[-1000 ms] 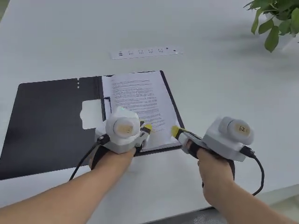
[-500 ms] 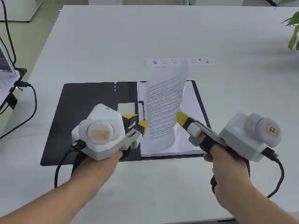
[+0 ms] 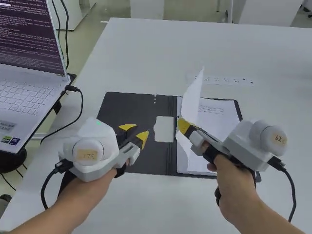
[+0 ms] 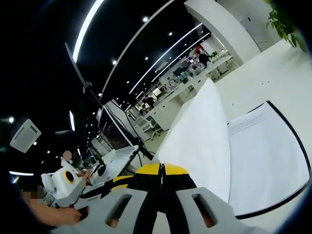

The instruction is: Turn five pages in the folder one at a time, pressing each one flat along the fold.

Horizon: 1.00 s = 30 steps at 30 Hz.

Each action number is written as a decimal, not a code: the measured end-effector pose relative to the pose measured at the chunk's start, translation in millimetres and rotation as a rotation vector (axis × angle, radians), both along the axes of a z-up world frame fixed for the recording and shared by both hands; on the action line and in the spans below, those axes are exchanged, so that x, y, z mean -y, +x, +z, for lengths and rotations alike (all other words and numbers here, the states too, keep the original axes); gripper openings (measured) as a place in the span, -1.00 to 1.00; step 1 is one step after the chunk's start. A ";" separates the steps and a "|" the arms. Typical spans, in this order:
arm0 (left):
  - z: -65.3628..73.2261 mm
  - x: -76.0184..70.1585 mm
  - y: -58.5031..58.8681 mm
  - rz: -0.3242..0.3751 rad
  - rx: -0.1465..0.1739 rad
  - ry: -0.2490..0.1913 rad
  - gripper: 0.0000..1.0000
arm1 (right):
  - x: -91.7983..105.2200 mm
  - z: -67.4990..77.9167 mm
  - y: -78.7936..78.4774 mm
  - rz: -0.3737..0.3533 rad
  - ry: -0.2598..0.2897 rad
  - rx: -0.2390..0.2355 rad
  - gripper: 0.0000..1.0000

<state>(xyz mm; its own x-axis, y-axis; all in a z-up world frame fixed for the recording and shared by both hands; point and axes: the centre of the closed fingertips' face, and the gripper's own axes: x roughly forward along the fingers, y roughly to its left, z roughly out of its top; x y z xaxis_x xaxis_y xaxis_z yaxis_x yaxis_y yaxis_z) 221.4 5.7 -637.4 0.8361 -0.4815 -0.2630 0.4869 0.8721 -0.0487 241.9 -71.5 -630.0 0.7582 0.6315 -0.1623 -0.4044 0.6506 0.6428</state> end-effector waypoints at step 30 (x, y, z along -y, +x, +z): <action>-22.1 -71.6 -17.7 0.129 -0.053 0.054 -0.72 | -105.4 -119.3 3.0 0.223 -0.259 -0.136 -1.00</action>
<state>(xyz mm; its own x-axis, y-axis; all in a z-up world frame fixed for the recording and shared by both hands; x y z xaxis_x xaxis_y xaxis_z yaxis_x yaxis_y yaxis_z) 203.7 77.3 -659.5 0.8743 -0.3549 -0.3312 0.3686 0.9293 -0.0229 244.9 33.9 -749.2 0.5666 0.7039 -0.4283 -0.4768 0.7040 0.5263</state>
